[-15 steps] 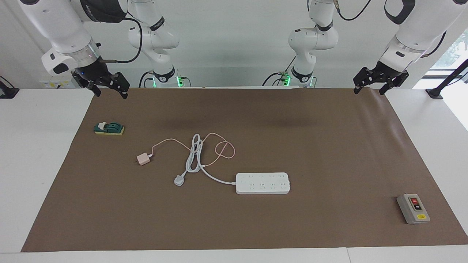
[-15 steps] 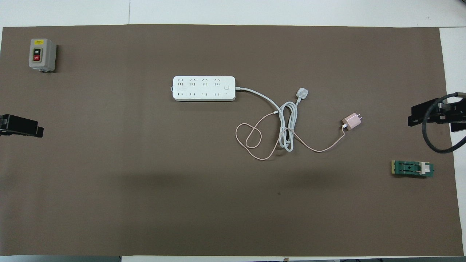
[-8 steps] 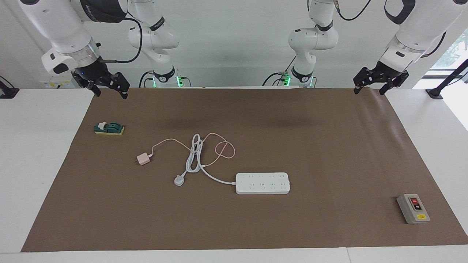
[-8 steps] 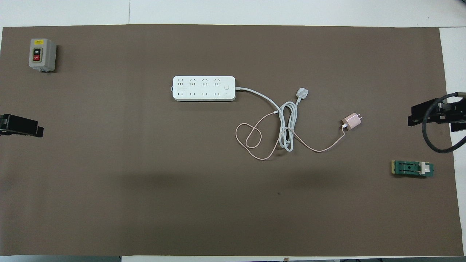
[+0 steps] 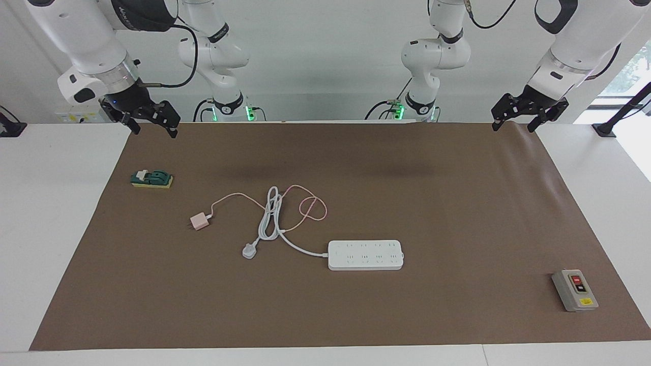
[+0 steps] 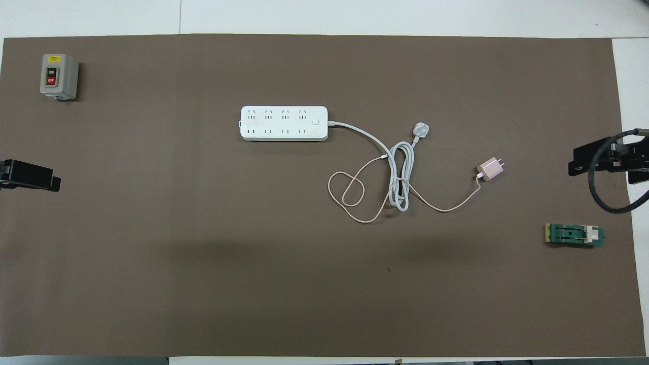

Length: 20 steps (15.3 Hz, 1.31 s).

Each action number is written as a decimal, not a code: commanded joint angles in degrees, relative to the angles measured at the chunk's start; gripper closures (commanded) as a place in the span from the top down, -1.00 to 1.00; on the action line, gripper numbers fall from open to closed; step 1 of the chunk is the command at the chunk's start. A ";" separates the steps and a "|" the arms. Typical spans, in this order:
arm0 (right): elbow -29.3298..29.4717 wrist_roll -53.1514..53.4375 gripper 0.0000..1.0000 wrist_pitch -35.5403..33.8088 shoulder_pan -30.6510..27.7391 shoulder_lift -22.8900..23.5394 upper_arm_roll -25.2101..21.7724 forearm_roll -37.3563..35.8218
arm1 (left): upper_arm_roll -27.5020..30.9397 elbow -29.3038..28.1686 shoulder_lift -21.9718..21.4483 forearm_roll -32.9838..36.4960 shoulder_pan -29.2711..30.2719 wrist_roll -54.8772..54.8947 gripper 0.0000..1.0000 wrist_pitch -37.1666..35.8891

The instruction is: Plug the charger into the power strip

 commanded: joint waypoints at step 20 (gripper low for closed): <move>-6.06 -1.01 1.00 3.15 -0.75 -2.98 0.35 -0.11 | -0.35 -3.53 -1.52 0.68 -3.87 -1.96 1.00 5.41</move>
